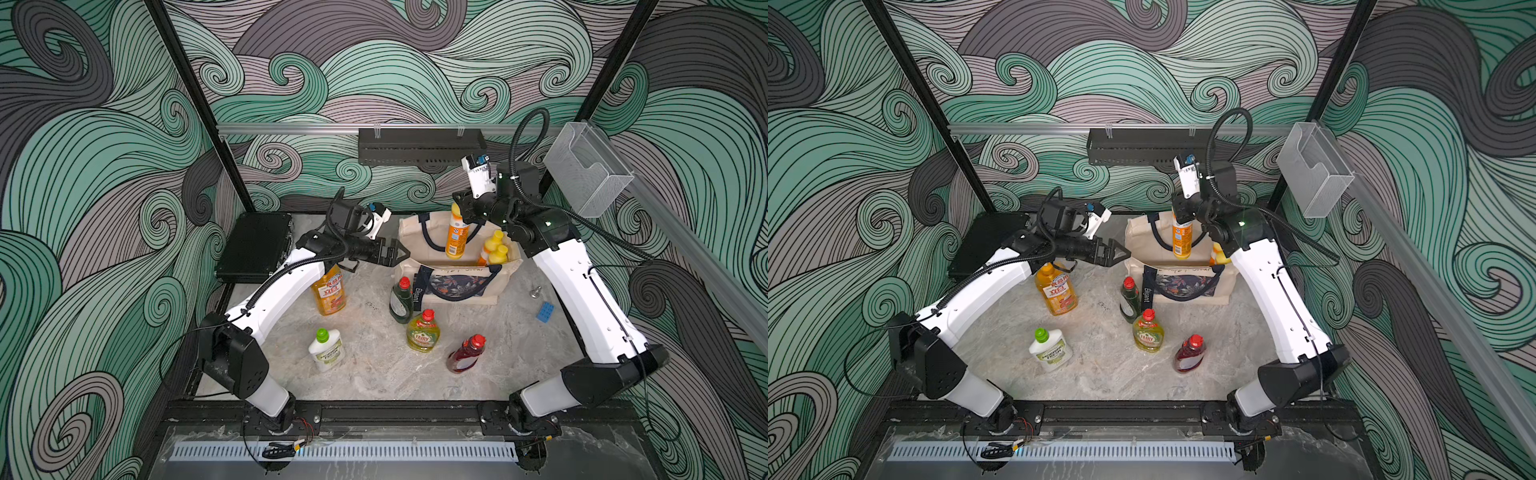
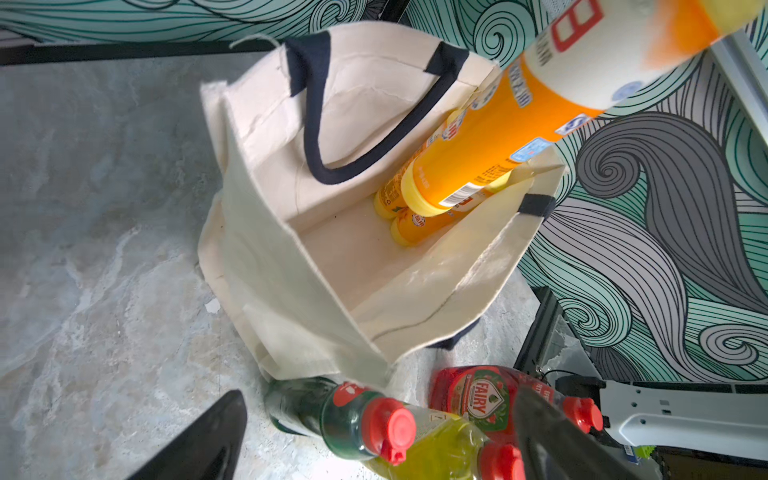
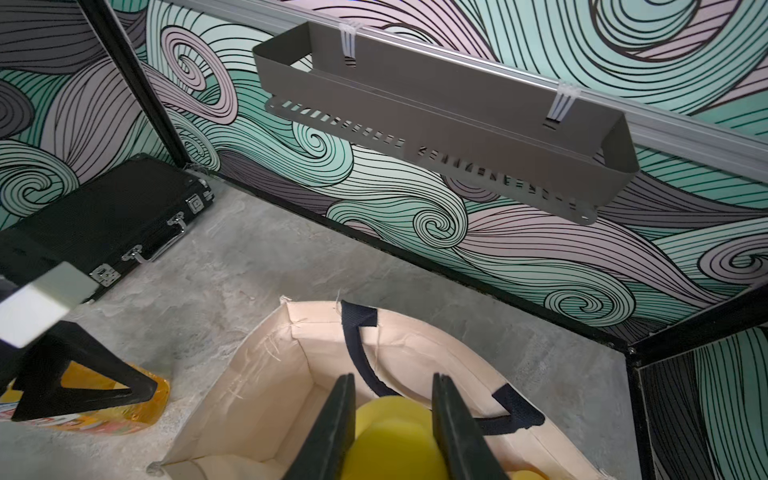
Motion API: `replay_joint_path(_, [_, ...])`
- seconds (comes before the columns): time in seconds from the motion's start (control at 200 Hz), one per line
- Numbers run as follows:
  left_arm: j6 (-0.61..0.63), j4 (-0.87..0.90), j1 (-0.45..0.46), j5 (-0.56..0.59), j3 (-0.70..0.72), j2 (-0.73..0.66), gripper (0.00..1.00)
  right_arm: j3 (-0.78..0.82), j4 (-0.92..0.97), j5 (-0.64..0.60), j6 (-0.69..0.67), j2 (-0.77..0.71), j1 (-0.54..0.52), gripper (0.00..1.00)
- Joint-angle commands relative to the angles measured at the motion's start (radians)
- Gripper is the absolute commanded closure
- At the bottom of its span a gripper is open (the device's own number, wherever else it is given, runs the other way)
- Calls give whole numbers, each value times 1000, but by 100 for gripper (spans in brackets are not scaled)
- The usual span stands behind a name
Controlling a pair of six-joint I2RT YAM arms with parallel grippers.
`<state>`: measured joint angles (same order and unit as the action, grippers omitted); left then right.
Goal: Pack dish soap into the shopping bag
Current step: Place the bottle of dish soap in the shopping bag.
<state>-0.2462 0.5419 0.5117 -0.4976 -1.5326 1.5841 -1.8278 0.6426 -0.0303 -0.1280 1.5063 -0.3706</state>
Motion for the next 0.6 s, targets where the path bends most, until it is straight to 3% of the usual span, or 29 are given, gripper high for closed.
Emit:
replay_joint_path(0.0, [21, 54, 12, 64, -61, 28, 1, 28, -173, -3, 23, -83, 26, 100])
replay_joint_path(0.595, [13, -19, 15, 61, -38, 75, 1, 194, -251, 13, 45, -97, 121, 100])
